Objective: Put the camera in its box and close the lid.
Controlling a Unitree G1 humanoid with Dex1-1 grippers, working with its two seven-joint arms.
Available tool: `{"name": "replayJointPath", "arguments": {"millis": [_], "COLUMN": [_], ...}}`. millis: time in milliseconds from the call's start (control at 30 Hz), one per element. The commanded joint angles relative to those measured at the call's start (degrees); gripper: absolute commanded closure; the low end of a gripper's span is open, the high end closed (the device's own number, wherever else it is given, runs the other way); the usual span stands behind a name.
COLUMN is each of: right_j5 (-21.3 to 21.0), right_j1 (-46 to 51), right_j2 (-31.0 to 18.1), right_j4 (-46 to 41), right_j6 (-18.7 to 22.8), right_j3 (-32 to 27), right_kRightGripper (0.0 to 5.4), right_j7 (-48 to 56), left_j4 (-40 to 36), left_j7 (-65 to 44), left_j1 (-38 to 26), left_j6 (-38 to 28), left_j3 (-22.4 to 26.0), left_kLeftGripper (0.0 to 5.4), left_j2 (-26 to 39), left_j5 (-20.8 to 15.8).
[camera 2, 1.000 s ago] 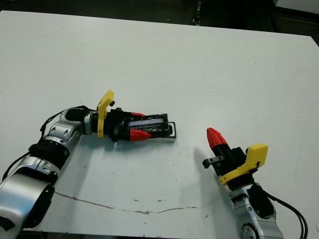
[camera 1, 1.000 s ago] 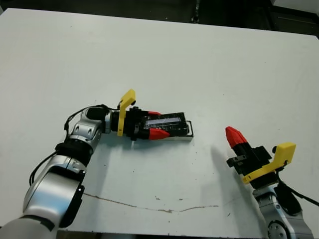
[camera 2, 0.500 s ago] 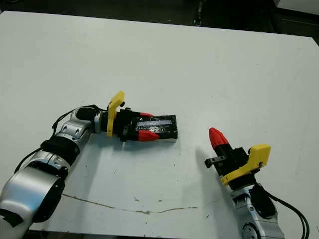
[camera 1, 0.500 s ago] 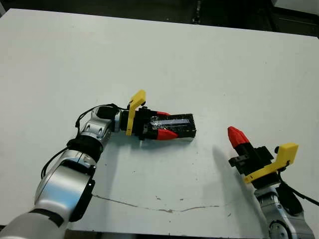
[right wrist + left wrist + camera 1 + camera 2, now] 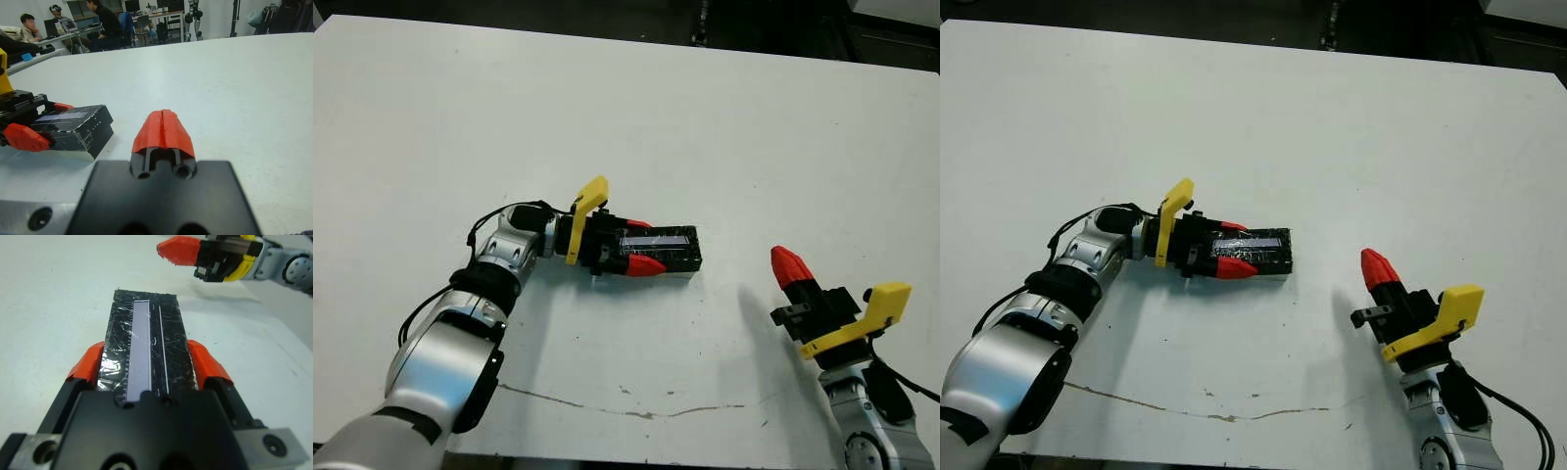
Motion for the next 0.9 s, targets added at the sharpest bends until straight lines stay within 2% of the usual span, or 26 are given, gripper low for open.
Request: {"name": "replayJointPath", "arguments": {"millis": [33, 533, 900], "right_j5": [-0.2, -0.4, 0.3], "right_j1": [0.3, 0.3, 0.4], "right_j2": [-0.7, -0.6, -0.6], "right_j4": [0.2, 0.8, 0.5], "right_j6": [-0.7, -1.3, -0.6], "right_j3": [-0.8, 0.0, 0.1], "right_kRightGripper": [5.4, 5.4, 5.4], "right_j7": [0.0, 0.4, 0.5], "left_j4": [-2.5, -5.4, -9.6], "left_j7": [3.9, 2.9, 4.6], "left_j1": [2.8, 4.3, 7.1], "left_j6": [0.8, -0.6, 1.1], "left_j3": [-7.0, -6.2, -5.6], "left_kLeftGripper": [1.9, 0.04, 0.01], "left_j2": [-6.8, -3.0, 0.7], "left_j5": [6.5, 8.2, 8.7]}}
